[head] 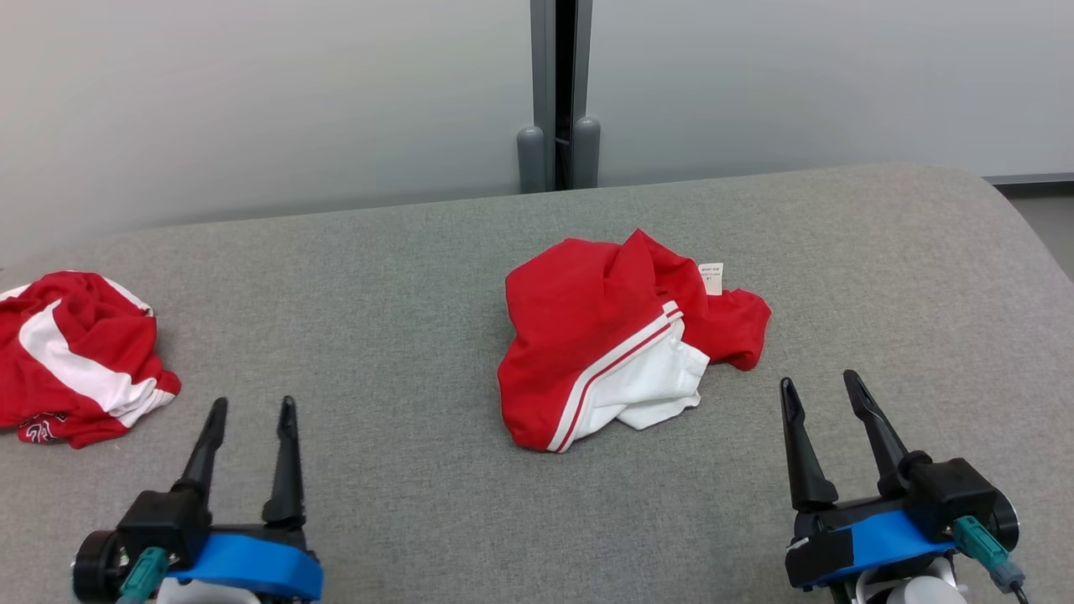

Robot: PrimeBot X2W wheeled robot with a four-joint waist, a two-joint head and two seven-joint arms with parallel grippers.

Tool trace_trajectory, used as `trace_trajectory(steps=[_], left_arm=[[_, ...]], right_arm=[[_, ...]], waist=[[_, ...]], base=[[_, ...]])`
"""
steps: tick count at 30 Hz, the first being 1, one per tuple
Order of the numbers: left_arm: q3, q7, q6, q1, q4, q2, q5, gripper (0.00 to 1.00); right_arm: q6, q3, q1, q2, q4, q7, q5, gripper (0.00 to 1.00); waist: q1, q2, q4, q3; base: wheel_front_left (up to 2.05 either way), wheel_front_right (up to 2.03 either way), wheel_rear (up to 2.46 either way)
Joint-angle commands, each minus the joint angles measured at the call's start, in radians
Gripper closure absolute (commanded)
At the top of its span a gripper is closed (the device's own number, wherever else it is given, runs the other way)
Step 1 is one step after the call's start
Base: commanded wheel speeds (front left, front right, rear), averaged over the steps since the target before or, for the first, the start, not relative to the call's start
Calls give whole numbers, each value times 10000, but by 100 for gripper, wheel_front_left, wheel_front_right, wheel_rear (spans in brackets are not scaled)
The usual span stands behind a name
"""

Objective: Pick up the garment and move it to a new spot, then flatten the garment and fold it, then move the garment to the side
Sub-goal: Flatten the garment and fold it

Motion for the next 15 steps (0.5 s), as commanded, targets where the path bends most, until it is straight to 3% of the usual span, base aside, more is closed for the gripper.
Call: trace_trajectory(steps=[1, 15], left_arm=[[-65, -47, -63, -154, 57, -24, 52, 0], [-2389, -39, -447, -1650, 1776, -222, 190, 0]], right_arm=[[-3, 19, -32, 8, 5, -3, 17, 0], [-3, 202, -634, 7, -67, -3, 210, 0]], waist=[[1, -1, -4, 40], [1, -1, -776, 942]], base=[[0, 0, 0], [0, 0, 0]])
